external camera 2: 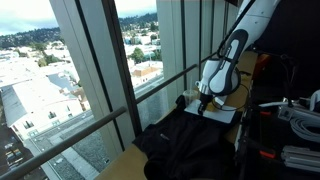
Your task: Completely zip the fleece jacket up
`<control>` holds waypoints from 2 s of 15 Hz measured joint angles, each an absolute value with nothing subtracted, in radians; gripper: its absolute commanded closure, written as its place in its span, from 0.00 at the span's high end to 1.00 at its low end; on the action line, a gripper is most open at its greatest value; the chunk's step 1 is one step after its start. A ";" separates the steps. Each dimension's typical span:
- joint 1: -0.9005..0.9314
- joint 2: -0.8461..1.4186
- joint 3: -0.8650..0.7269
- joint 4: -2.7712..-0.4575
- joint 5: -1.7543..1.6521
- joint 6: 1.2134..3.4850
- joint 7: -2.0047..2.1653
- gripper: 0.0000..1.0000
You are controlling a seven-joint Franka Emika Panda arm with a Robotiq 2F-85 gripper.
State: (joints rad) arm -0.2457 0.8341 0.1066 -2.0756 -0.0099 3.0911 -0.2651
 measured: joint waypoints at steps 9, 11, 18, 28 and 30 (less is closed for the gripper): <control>-0.208 0.851 0.115 -2.068 -0.012 3.091 -0.265 0.02; -0.183 0.860 0.114 -2.064 -0.012 3.091 -0.265 0.02; -0.111 0.895 0.104 -2.045 -0.013 3.091 -0.264 0.02; 0.004 0.896 0.102 -2.031 -0.013 3.091 -0.239 0.02; 0.022 0.896 0.103 -2.028 -0.013 3.091 -0.232 0.02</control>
